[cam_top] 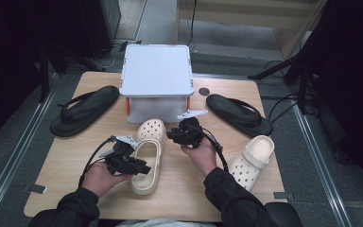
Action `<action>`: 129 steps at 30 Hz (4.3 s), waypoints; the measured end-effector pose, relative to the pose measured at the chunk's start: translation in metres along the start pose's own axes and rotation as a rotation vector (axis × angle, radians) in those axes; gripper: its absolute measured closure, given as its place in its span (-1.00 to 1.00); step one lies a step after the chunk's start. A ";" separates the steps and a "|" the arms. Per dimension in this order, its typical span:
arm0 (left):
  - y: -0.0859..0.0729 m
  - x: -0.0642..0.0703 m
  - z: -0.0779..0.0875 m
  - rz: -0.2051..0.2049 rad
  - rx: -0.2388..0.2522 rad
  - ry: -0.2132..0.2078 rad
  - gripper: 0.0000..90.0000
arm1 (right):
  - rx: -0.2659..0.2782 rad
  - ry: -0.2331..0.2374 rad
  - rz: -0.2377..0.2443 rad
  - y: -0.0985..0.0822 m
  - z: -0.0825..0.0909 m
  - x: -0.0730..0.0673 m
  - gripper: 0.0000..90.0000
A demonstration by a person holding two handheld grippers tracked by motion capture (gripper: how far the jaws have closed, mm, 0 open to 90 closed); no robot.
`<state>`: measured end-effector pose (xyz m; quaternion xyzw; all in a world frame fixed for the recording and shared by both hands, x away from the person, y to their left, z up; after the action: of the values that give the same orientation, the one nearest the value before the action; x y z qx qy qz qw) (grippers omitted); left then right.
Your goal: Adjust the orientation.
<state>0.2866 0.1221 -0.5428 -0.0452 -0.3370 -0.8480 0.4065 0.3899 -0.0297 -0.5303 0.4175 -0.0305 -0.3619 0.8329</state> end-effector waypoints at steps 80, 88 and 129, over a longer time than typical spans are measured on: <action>0.028 -0.069 0.037 0.059 0.125 0.176 -0.11 | 0.104 -0.177 -0.088 -0.104 0.199 0.071 0.21; 0.028 -0.069 0.037 0.057 0.115 0.175 -0.11 | 0.059 -0.259 -0.093 -0.110 0.206 0.085 0.21; 0.026 -0.069 0.037 0.054 0.114 0.184 -0.11 | 0.009 0.015 -0.309 -0.071 0.163 0.054 0.68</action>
<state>0.3435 0.1787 -0.5247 0.0470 -0.3444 -0.8169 0.4603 0.3315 -0.2014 -0.4888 0.4236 0.0386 -0.4825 0.7656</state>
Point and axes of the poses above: each handheld gripper's, and its own axes: z roughly backward along the jaws, y roughly out of its top, x roughly to its right, the point moved 7 cm from there along -z, roughly forward along the jaws, and after that the axes turned 3 degrees about y, right-handed, at the moved point
